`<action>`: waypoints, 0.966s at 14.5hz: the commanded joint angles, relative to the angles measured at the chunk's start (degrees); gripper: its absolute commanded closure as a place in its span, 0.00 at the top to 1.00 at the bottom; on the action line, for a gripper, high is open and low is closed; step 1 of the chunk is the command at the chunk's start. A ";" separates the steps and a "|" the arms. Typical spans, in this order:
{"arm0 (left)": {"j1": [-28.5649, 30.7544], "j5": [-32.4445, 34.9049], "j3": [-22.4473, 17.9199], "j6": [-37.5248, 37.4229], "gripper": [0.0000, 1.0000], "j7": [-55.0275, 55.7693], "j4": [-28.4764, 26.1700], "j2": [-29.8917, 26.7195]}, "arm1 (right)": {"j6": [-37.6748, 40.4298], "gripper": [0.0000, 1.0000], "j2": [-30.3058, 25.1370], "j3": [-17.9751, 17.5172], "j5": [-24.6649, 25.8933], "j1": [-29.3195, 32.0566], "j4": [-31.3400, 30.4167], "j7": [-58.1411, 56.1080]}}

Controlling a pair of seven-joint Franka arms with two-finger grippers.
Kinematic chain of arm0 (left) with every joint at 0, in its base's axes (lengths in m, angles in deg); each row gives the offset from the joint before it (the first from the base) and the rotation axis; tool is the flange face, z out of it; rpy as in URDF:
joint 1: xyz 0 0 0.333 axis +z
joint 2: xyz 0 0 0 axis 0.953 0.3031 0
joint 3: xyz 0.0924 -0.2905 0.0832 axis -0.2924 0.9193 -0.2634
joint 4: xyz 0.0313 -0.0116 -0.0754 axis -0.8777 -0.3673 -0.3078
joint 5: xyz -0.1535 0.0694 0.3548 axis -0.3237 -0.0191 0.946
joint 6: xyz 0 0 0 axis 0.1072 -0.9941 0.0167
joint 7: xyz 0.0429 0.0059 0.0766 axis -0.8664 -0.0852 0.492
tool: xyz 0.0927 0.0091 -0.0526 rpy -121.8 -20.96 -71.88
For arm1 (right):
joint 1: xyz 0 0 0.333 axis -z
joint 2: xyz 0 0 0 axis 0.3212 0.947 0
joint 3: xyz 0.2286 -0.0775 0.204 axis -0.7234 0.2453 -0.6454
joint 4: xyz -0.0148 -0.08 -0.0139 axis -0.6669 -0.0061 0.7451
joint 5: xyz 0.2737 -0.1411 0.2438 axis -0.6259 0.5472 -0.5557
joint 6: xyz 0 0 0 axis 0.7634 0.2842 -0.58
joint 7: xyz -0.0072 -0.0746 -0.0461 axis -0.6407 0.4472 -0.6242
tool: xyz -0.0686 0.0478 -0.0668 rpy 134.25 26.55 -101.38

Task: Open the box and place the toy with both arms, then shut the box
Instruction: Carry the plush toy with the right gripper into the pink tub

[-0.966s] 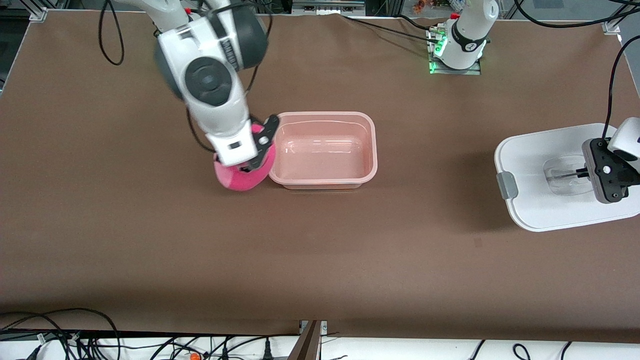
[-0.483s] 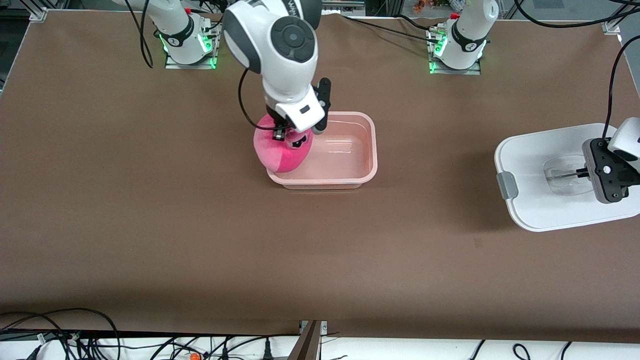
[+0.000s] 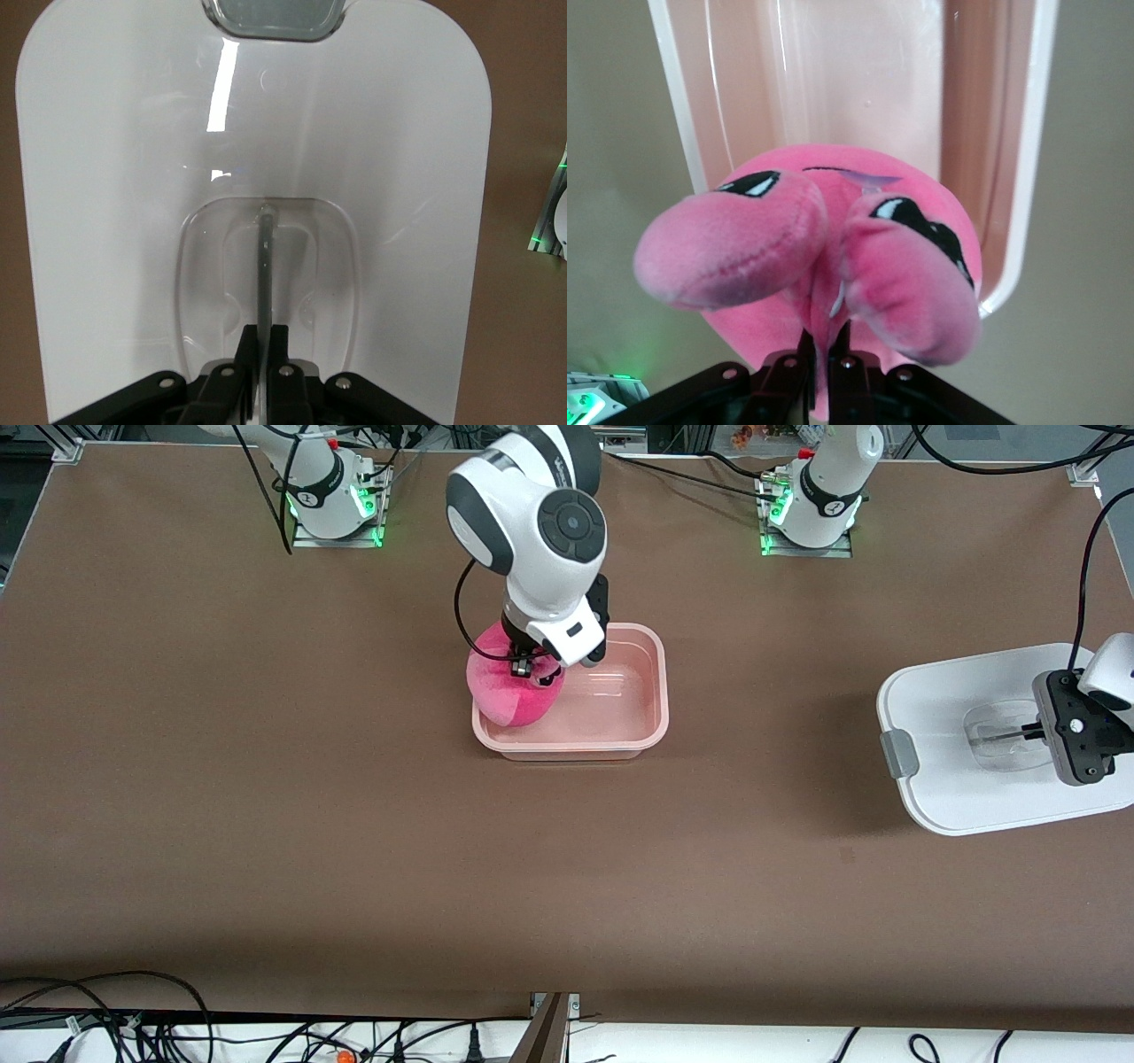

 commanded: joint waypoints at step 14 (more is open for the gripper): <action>0.18 1.19 0.09 -0.91 0.00 -1.01 1.16 0.18 | -18.52 1.00 10.60 0.63 2.04 -4.49 1.96 20.15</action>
